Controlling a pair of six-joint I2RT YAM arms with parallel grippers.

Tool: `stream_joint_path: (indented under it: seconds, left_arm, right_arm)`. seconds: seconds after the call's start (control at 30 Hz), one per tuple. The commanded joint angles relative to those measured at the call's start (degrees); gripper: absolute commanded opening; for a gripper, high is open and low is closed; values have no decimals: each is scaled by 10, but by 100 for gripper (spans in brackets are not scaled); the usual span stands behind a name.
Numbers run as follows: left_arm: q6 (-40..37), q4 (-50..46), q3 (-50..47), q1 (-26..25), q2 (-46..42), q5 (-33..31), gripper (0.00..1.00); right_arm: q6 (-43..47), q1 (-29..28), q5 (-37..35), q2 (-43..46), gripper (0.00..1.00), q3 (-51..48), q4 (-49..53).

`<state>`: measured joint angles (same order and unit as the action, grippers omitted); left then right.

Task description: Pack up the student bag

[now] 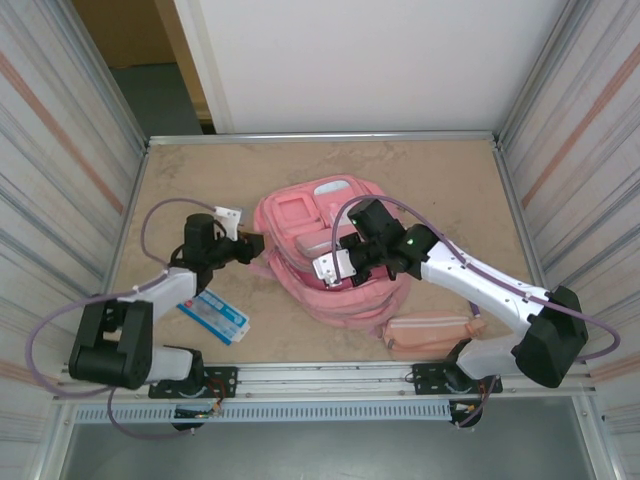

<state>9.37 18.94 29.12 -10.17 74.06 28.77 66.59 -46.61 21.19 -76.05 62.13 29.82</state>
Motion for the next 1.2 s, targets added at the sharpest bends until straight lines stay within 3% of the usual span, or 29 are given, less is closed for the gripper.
stream_joint_path:
  seconds: [0.0,0.03,0.3,0.4,0.5,0.57,0.63,0.77,0.93,1.1,1.17]
  left_arm:
    - [1,-31,-4,-9,-72,-48,40]
    - [-4,-36,-6,-19,-93,-61,40]
    - [-36,-77,-7,-141,-184,-138,45]
    - [-172,-71,-21,-220,-206,-159,46]
    - [-343,-48,-49,-317,-235,-180,60]
    - [-447,-47,-58,-363,-237,-164,70]
    - [-499,-82,-45,-388,-230,-139,74]
    - [-440,-124,-8,-395,-205,-162,72]
    - [-404,-144,2,-405,-220,-148,71]
    - [-401,-207,22,-413,-230,-181,72]
    - [-414,-255,49,-413,-212,-184,71]
  right_arm:
    - [-49,-5,3,-5,48,-11,-58]
    - [-62,-5,1,-7,98,-14,-66]
    - [-158,-36,24,50,99,-39,-89]
    - [-196,-71,0,93,99,-68,-123]
    - [-289,-75,-32,146,99,-116,-212]
    - [-366,-71,-95,183,99,-151,-277]
    - [-442,-53,-167,219,99,-178,-316]
    - [-623,36,-249,246,99,-183,-284]
    - [-863,129,-351,243,99,-150,-131]
    - [-956,202,-291,244,99,-156,-57]
    - [-1014,205,-333,234,99,-147,-6]
